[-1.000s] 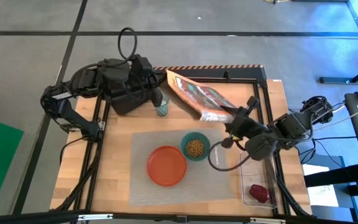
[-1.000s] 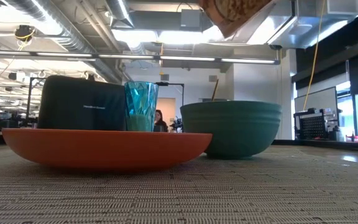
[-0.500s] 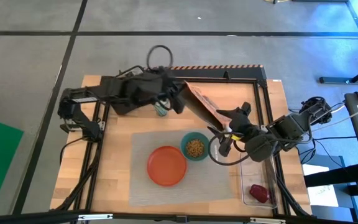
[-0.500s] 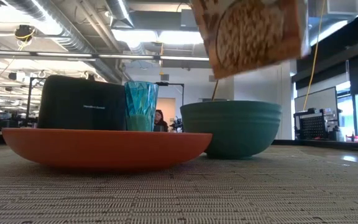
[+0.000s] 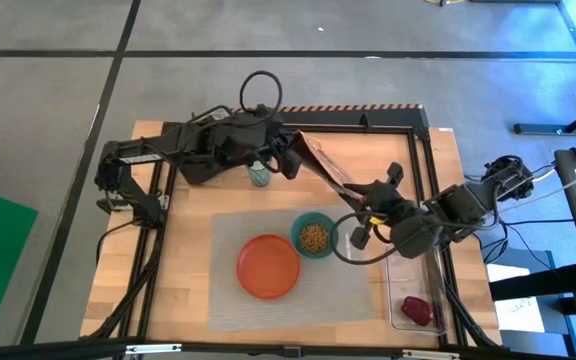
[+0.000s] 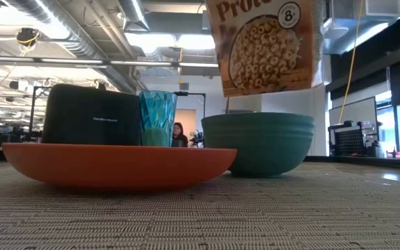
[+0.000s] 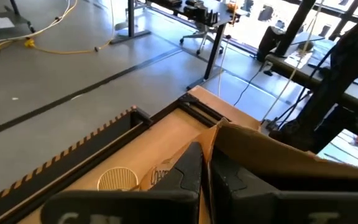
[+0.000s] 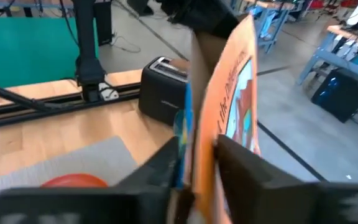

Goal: Arrange a breakfast setting
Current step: Pour the cereal in the bowl, then adjust the placemat, then put the toasted bread on the plate

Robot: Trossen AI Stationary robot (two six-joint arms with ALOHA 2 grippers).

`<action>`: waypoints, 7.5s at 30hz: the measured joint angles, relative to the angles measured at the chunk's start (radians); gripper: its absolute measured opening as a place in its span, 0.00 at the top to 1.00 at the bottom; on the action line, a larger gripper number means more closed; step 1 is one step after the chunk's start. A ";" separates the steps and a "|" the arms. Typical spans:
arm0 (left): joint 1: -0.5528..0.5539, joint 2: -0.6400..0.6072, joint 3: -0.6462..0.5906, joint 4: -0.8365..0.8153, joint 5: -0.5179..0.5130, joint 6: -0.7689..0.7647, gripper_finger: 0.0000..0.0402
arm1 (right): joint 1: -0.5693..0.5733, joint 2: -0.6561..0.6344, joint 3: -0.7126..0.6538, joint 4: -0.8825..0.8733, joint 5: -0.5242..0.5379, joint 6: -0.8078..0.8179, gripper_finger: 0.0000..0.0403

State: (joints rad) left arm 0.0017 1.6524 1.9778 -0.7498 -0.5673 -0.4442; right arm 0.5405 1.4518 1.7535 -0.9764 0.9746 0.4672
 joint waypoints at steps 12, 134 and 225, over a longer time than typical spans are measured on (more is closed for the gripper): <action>-0.002 -0.038 0.002 0.132 0.094 0.062 0.83 | 0.003 -0.117 0.000 -0.030 0.017 0.025 0.99; -0.344 0.033 -0.746 -0.419 0.541 -0.416 0.65 | -0.363 -0.374 -0.337 0.450 -0.406 -0.358 0.65; 0.146 -0.705 -1.068 0.000 0.375 -0.397 0.71 | -0.506 -0.070 -0.335 0.055 -0.851 -0.111 0.48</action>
State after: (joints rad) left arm 0.1478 0.9469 0.9093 -0.7501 -0.1925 -0.8409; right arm 0.0348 1.3821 1.4185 -0.9218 0.1241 0.3564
